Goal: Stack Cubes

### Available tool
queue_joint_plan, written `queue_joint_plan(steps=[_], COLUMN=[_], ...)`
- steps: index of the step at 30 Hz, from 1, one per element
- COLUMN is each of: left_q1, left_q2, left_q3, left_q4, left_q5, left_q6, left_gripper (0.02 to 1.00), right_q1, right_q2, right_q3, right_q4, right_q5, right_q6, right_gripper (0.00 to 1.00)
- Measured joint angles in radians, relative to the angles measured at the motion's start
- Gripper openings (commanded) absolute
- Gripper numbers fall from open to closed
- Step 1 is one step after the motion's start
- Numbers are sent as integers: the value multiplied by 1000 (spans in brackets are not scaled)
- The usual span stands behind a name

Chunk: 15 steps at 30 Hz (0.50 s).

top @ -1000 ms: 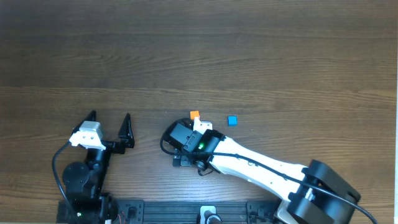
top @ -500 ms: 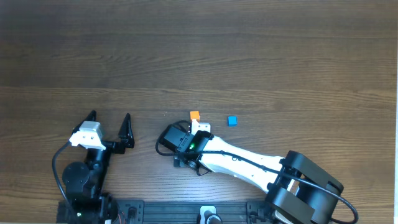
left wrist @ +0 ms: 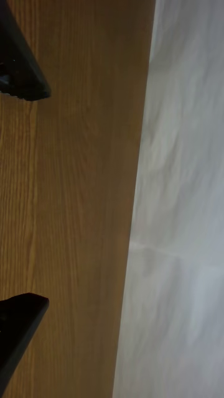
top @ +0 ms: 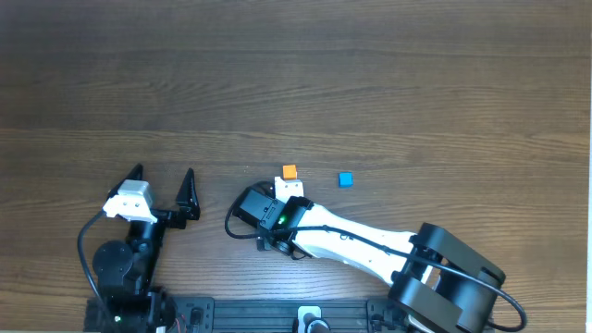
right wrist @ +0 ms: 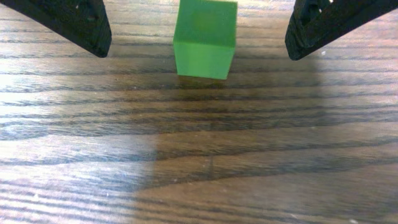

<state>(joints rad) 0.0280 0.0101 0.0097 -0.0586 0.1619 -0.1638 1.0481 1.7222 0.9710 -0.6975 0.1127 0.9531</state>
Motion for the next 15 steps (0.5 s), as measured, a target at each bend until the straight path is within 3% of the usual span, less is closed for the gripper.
queue_joint_plan(steps=[5,15], left_q1=[0,0], left_q2=[0,0], left_q3=[0,0], left_q4=[0,0], left_q5=[0,0], left_q6=[0,0], left_gripper=[1000,1000], right_q1=[0,0], right_q2=[20,20], right_q3=[0,0], right_q4=[0,0], right_q5=[0,-1], right_q6=[0,5], right_gripper=[831,485])
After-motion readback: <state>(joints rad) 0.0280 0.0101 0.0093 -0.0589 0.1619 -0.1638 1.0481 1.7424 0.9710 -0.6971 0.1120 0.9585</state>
